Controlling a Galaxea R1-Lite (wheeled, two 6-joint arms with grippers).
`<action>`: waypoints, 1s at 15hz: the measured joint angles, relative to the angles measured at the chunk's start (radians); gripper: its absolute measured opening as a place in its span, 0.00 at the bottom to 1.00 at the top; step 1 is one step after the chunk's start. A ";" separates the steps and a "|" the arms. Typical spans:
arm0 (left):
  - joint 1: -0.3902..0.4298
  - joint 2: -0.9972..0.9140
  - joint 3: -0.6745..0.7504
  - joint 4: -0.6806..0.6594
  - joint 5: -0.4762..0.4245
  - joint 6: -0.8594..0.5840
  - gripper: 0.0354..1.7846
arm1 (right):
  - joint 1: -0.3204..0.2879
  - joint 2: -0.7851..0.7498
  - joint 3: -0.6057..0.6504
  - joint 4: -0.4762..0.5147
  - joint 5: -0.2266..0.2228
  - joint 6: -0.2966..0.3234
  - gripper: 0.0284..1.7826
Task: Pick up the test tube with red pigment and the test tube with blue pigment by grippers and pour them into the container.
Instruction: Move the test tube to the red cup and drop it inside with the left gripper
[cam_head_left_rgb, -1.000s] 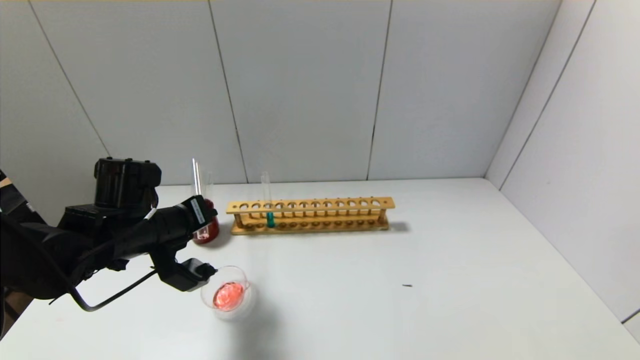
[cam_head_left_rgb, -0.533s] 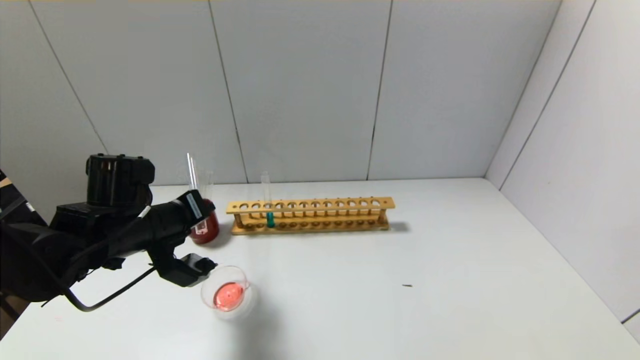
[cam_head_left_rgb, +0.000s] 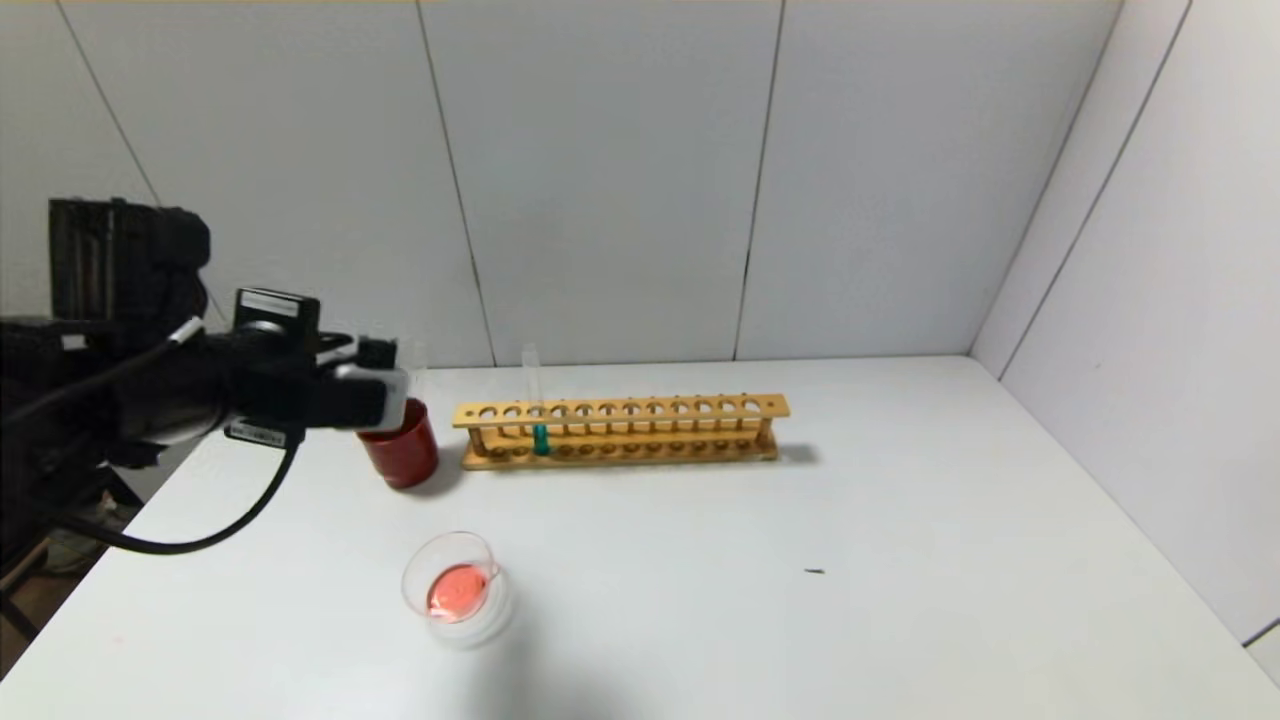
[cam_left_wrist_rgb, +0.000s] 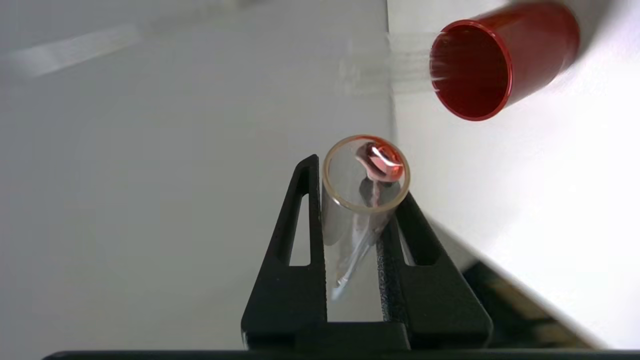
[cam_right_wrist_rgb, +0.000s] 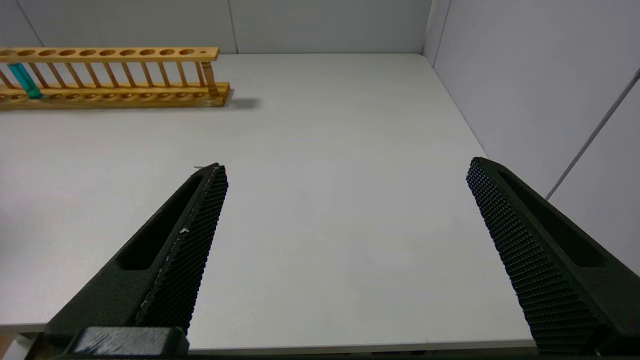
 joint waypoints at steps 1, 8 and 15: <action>0.021 -0.013 -0.057 0.084 -0.007 -0.151 0.17 | 0.000 0.000 0.000 0.000 0.000 0.000 0.98; 0.132 -0.024 -0.213 0.229 -0.302 -1.157 0.17 | 0.000 0.000 0.000 0.000 0.000 0.000 0.98; 0.201 0.165 -0.150 -0.109 -0.360 -1.392 0.17 | 0.000 0.000 0.000 0.000 0.000 0.000 0.98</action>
